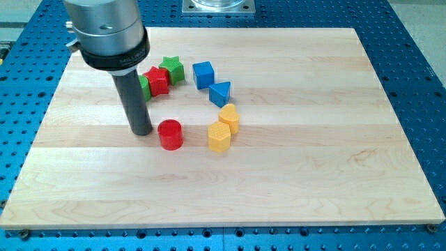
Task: Push the green circle below the red star
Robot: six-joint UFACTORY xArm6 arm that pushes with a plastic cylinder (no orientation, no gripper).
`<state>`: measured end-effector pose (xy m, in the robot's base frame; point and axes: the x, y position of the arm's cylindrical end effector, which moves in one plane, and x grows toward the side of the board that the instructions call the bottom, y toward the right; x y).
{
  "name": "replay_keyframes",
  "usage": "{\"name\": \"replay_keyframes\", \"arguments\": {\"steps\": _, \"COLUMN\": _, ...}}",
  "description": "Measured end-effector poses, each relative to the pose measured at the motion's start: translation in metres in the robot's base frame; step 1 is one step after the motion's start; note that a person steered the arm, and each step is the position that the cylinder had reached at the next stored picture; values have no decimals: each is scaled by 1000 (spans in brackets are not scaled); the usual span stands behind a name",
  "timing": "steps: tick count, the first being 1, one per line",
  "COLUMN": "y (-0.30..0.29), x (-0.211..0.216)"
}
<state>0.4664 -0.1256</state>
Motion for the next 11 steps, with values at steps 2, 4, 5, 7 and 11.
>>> {"name": "replay_keyframes", "arguments": {"steps": 2, "y": 49, "x": 13}}
{"name": "replay_keyframes", "arguments": {"steps": 4, "y": 13, "x": -3}}
{"name": "replay_keyframes", "arguments": {"steps": 5, "y": -63, "x": -30}}
{"name": "replay_keyframes", "arguments": {"steps": 7, "y": -113, "x": -127}}
{"name": "replay_keyframes", "arguments": {"steps": 11, "y": -7, "x": -182}}
